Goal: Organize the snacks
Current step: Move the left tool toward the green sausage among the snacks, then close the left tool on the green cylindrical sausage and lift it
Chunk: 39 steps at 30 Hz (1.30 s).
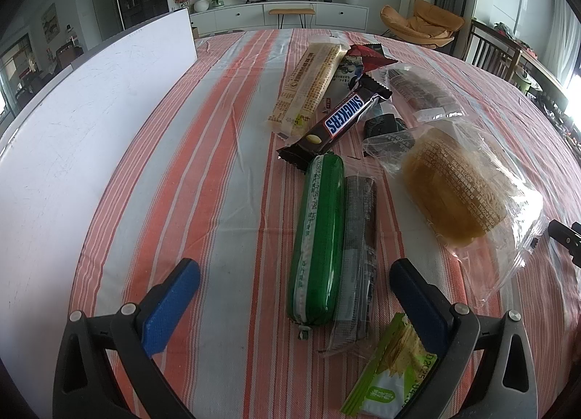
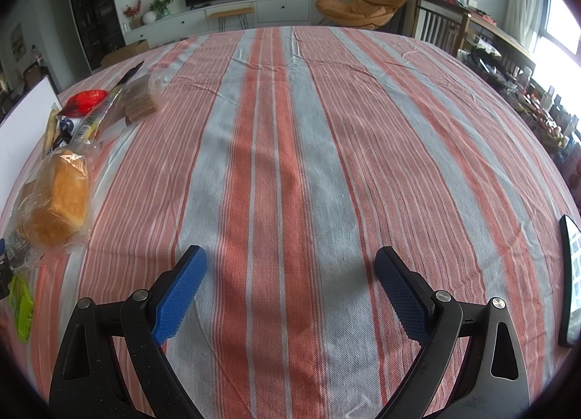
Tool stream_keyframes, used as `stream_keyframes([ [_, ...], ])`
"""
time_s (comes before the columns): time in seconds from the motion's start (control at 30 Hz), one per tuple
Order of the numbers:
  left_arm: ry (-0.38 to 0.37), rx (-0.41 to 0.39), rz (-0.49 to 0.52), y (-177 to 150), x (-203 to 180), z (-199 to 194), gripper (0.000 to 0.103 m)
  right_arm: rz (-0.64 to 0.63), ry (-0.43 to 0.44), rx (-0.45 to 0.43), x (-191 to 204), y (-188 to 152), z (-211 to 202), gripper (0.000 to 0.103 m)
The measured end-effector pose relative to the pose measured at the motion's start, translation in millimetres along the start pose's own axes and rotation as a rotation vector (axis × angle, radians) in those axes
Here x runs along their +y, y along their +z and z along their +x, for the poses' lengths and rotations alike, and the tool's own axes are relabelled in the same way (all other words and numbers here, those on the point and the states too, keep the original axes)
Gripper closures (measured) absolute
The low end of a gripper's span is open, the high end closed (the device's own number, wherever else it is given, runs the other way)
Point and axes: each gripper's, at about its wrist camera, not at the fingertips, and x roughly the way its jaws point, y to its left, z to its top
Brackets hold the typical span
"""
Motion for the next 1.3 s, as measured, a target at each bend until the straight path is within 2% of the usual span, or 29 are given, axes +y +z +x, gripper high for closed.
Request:
stream_keyframes([
  [1.17,-0.001,0.000,0.001,-0.2,0.0,0.6,0.000,0.000,0.000,0.000,-0.2,0.0,0.1,0.007],
  [1.3,-0.025,0.048,0.037,3.0,4.8,-0.7,0.000,0.000,0.000,0.000,-0.3,0.0,0.3,0.007],
])
